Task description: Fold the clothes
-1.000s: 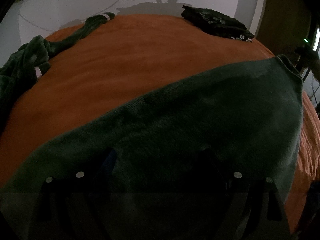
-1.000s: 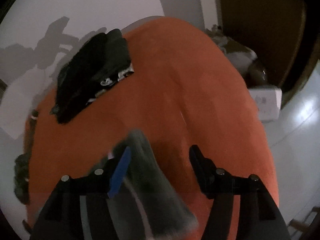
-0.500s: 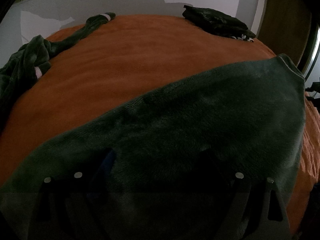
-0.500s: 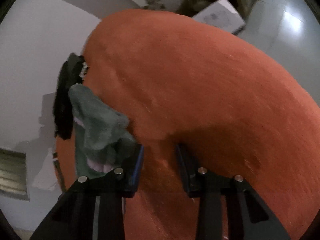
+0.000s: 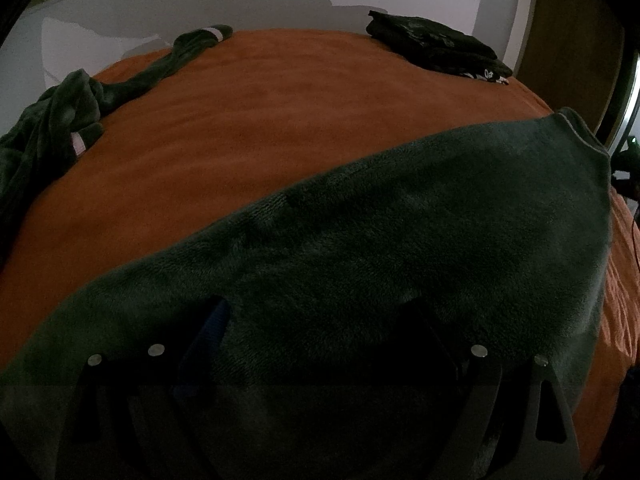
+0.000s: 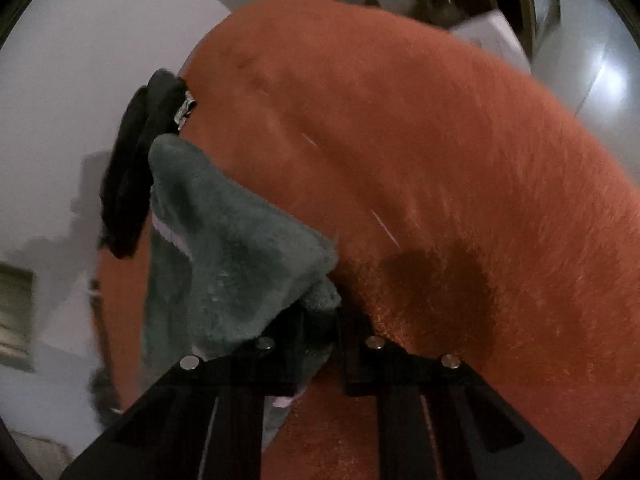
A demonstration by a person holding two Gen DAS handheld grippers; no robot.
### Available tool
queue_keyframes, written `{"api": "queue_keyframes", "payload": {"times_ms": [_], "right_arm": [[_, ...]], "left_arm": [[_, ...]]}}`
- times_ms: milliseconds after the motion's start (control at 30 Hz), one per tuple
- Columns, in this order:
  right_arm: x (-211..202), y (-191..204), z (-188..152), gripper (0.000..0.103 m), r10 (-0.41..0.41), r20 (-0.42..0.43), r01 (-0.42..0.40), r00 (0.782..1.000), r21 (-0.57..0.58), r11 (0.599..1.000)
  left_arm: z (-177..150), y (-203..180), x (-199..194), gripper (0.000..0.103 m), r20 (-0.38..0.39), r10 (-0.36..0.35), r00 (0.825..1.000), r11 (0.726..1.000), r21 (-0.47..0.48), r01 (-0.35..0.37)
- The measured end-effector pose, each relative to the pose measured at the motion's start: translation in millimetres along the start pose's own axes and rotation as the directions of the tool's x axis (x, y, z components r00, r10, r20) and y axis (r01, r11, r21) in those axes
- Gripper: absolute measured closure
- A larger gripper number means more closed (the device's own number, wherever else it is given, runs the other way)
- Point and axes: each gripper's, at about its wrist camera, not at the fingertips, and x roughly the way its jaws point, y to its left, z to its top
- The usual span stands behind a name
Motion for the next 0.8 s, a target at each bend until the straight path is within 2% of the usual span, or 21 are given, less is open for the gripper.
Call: {"api": "queue_keyframes", "payload": {"times_ms": [100,167,233,300,367,467,567,600,667,767,800], "right_arm": [[-25,18,-1,0.093,0.005,0.060,-0.003,0.998,-0.026,1.000],[-38,29,1,0.093,0.000,0.094,0.008,0.996,-0.085,0.996],[-28,23,8,0.094,-0.030,0.075,0.039,0.997,-0.113,0.993],[-7,-1,14,0.094,-0.043,0.022,0.044,0.999,-0.040,0.998],[-5,-19,9,0.094,0.017,0.009,-0.018,1.000,0.098,0.995],[-22,-5,7,0.094,0.008,0.058,-0.008,0.998,0.001,1.000],[-26,-7,8,0.094,0.044,0.042,-0.047,0.998,0.071,0.996],[-28,1,10,0.094,0.032,0.055,-0.033,0.998,0.012,0.999],[-23,14,14,0.094,-0.034,0.083,0.047,0.996,-0.159,0.986],[4,-7,12,0.093,-0.033,0.016,0.034,0.999,-0.060,0.998],[3,-11,10,0.092,-0.027,0.020,0.028,0.999,-0.060,0.998]], "left_arm": [[0,0,0,0.012,0.001,0.001,1.000,1.000,-0.001,-0.001],[0,0,0,0.012,0.003,0.001,1.000,1.000,-0.002,-0.001],[-1,0,0,0.012,0.006,-0.001,1.000,1.000,-0.007,0.001],[-1,0,0,0.012,0.003,0.003,1.000,1.000,-0.004,-0.003],[-1,-1,-3,0.012,-0.002,0.005,1.000,1.000,-0.001,-0.005],[2,2,-14,0.012,-0.002,-0.007,1.000,1.000,-0.013,0.007],[3,8,-28,0.012,0.008,-0.033,0.999,0.998,-0.058,0.034],[2,11,-33,0.012,0.012,-0.045,0.999,0.996,-0.074,0.046],[1,18,-42,0.012,0.018,-0.055,0.998,0.994,-0.097,0.057],[-4,28,-51,0.012,0.019,-0.040,0.999,0.992,-0.122,0.042],[-6,32,-53,0.012,0.014,-0.040,0.999,0.990,-0.138,0.041]]}}
